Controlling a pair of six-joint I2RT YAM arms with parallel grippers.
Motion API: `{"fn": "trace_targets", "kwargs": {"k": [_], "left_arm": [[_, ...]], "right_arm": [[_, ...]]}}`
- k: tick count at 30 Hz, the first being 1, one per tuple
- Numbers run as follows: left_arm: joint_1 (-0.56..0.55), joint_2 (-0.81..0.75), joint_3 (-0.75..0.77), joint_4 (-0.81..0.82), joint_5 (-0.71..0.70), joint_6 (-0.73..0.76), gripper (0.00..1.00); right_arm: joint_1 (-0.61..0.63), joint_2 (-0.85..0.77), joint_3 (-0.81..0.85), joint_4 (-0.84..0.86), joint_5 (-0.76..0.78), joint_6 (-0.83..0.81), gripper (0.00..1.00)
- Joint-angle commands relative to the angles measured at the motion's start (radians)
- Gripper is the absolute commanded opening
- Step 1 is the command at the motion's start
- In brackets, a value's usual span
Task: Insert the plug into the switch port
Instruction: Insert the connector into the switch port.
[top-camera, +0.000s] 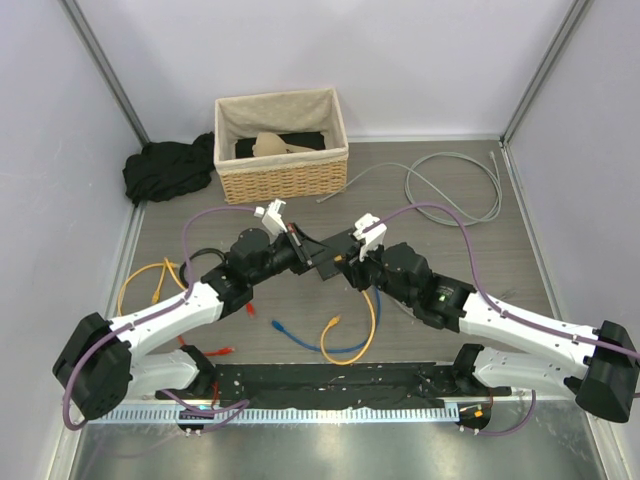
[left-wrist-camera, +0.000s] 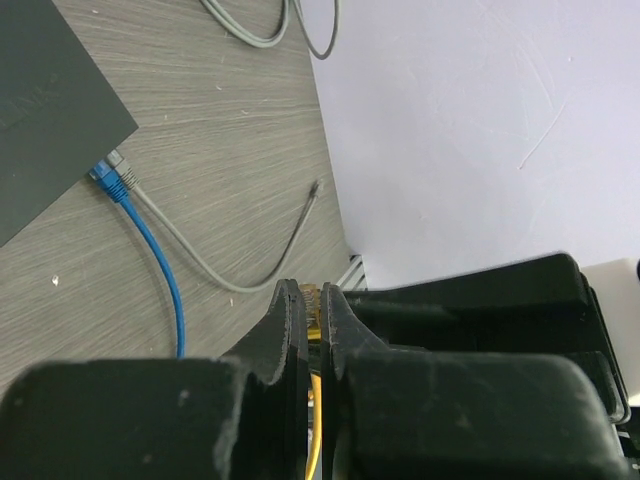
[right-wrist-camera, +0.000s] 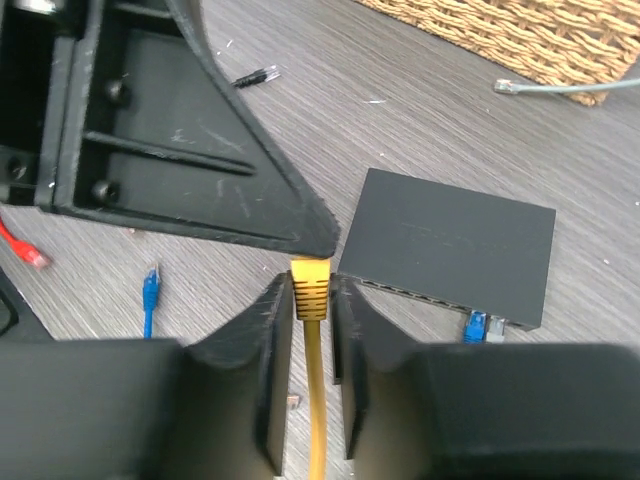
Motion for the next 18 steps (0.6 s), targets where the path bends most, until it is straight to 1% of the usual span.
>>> {"fn": "trace_targets", "kwargs": {"k": [1, 2, 3, 4, 5, 6, 8, 9, 11, 12, 13, 14, 15, 16, 17, 18], "left_arm": [[-0.004, 0.004, 0.027, 0.037, 0.027, 0.002, 0.01], [-0.004, 0.004, 0.026, 0.039, 0.026, 0.002, 0.01], [-0.006, 0.005, 0.026, 0.045, 0.027, 0.004, 0.01], [-0.006, 0.007, 0.027, 0.047, 0.029, 0.004, 0.01], [-0.004, 0.008, 0.027, 0.048, 0.03, 0.005, 0.03], [-0.004, 0.008, 0.027, 0.05, 0.024, 0.018, 0.12], [-0.003, 0.007, 0.029, 0.037, 0.014, 0.041, 0.21], [0.006, 0.005, 0.038, 0.012, 0.001, 0.077, 0.32], [0.025, -0.001, 0.056, -0.03, -0.011, 0.123, 0.41], [0.045, -0.002, 0.085, -0.091, -0.022, 0.193, 0.5], [0.054, -0.004, 0.107, -0.126, -0.051, 0.229, 0.54], [0.071, 0.005, 0.13, -0.207, -0.069, 0.278, 0.63], [0.077, 0.011, 0.18, -0.241, -0.086, 0.324, 0.68], [0.082, 0.022, 0.205, -0.272, -0.127, 0.428, 0.72], [0.086, 0.052, 0.228, -0.3, -0.146, 0.471, 0.76], [0.095, 0.071, 0.274, -0.346, -0.167, 0.51, 0.83]], "right_arm": [[-0.01, 0.006, 0.037, 0.035, -0.003, 0.001, 0.17], [-0.011, 0.009, 0.034, 0.029, -0.003, 0.001, 0.14], [-0.013, 0.014, 0.031, 0.027, -0.006, 0.004, 0.08], [-0.014, 0.015, 0.022, 0.024, -0.01, 0.009, 0.06], [-0.013, 0.017, 0.017, 0.018, -0.013, 0.015, 0.03], [-0.013, 0.017, 0.011, 0.018, -0.013, 0.018, 0.01], [-0.014, 0.015, -0.01, 0.003, -0.015, 0.033, 0.01], [-0.014, 0.018, -0.016, -0.007, -0.01, 0.037, 0.01], [-0.014, 0.021, -0.033, -0.056, 0.011, 0.052, 0.01], [-0.014, 0.024, -0.045, -0.068, 0.02, 0.064, 0.01], [-0.014, 0.033, -0.052, -0.098, 0.025, 0.072, 0.01], [-0.014, 0.04, -0.058, -0.109, 0.036, 0.098, 0.01], [-0.013, 0.046, -0.07, -0.122, 0.039, 0.112, 0.01], [-0.014, 0.052, -0.078, -0.138, 0.046, 0.124, 0.01], [-0.014, 0.066, -0.085, -0.143, 0.062, 0.139, 0.01], [-0.014, 0.07, -0.098, -0.145, 0.072, 0.159, 0.01]]}}
